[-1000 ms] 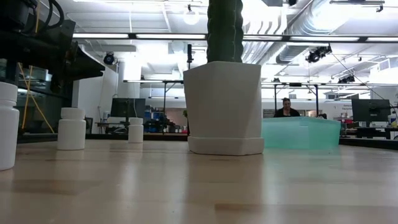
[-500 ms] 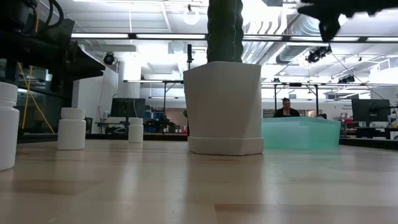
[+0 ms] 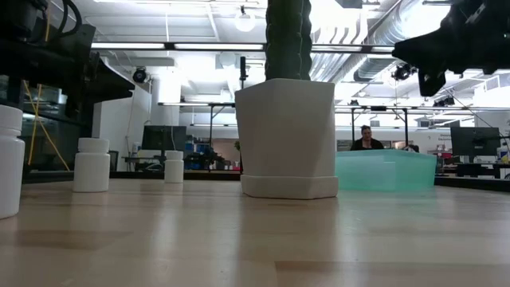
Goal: Pick and place pill bottles into a basket
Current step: Put the white medicine bottle into the blue bin
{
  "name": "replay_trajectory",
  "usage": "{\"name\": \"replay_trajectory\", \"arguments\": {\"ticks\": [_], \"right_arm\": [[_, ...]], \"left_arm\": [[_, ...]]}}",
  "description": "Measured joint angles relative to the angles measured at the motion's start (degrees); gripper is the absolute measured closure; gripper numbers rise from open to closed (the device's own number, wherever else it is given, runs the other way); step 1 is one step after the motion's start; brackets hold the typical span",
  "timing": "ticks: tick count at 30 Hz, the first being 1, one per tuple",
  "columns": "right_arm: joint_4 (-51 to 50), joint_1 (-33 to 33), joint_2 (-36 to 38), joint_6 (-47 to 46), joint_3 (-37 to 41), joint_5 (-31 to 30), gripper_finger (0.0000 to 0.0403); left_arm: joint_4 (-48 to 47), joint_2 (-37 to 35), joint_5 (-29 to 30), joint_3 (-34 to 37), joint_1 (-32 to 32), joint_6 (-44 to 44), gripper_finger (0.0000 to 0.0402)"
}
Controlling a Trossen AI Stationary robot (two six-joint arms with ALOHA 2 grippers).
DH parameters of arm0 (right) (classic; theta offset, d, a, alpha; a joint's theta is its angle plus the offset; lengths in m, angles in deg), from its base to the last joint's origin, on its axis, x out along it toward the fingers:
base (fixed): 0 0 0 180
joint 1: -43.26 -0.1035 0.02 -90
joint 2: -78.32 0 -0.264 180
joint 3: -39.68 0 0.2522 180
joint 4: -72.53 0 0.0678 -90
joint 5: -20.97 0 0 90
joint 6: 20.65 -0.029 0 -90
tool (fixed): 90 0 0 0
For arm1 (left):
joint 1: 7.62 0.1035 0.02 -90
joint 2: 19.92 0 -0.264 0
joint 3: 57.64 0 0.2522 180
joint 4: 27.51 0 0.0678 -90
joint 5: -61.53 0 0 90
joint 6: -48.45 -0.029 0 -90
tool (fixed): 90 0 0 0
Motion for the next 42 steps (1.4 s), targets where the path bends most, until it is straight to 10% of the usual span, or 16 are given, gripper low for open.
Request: {"name": "replay_trajectory", "arguments": {"ticks": [24,30,42], "right_arm": [[0.11,0.05,1.80,-0.44,4.23,-0.74,0.0395],[-1.87,0.05,1.80,-2.87,4.23,-1.93,0.0396],[-5.27,0.04,1.30,-2.62,4.25,3.06,0.0398]], "left_arm": [[4.11,0.02,-1.02,0.02,0.00,-4.70,0.0272],[7.58,0.06,-3.83,-1.14,-0.02,-7.94,0.0217],[-7.29,9.33,-17.18,-20.67,0.00,-9.15,0.0142]]}}
